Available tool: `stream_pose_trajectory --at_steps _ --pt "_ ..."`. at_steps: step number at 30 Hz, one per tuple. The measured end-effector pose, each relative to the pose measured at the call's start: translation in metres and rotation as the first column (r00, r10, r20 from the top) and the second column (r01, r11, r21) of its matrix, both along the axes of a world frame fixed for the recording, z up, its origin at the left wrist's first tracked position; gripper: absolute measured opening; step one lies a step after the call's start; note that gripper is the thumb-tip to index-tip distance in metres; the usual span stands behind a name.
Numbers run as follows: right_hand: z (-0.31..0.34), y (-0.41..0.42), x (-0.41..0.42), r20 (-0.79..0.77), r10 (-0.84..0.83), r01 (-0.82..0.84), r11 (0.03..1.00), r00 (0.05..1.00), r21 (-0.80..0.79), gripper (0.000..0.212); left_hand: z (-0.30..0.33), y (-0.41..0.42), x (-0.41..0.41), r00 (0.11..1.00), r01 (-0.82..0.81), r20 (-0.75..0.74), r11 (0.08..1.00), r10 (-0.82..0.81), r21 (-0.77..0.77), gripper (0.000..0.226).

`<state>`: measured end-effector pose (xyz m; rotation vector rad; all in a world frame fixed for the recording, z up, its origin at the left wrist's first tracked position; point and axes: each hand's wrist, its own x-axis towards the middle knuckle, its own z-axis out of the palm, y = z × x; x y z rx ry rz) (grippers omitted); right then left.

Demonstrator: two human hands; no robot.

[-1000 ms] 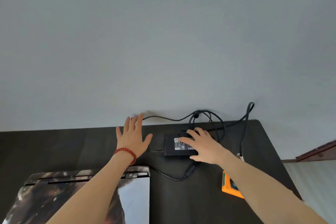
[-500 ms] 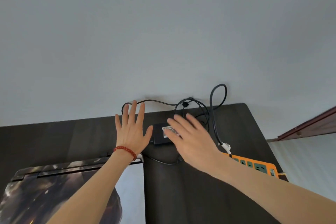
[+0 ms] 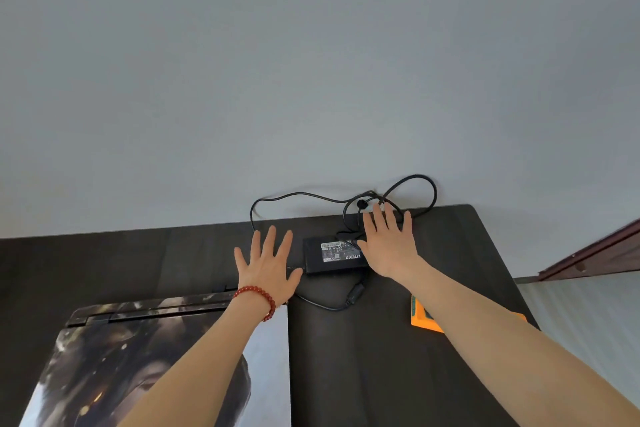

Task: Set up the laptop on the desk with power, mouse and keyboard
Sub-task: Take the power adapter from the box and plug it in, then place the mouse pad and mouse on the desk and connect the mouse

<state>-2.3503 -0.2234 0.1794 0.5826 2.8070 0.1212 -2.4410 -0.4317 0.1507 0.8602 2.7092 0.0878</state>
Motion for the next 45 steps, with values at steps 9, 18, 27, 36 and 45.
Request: stream_pose_trajectory --at_steps 9,18,27,36,45 --pt "0.067 -0.091 0.059 -0.459 0.059 -0.214 0.931 0.886 -0.295 0.039 0.085 -0.049 0.056 0.988 -0.134 -0.016 0.890 0.157 0.435 0.047" --pt "0.070 -0.228 0.147 -0.374 -0.062 -0.301 0.478 0.925 -0.825 0.027 0.115 -0.205 0.200 0.822 -0.441 -0.003 0.640 0.569 0.629 0.021" --pt "0.073 -0.436 0.196 -0.338 0.376 -0.461 0.313 0.863 -0.830 0.028 0.122 -0.425 0.344 0.356 -0.678 -0.004 0.261 0.935 0.687 0.017" --pt "0.078 -0.709 0.260 -0.343 0.695 -0.581 0.132 0.632 -0.803 0.029 0.109 -0.641 0.499 0.068 -0.771 0.028 0.035 0.997 0.635 0.022" --pt "0.023 -0.862 0.280 -0.173 0.763 -0.509 0.227 0.622 -0.830 0.030 0.046 -0.778 0.540 -0.144 -0.827 0.233 -0.246 0.962 0.505 0.023"
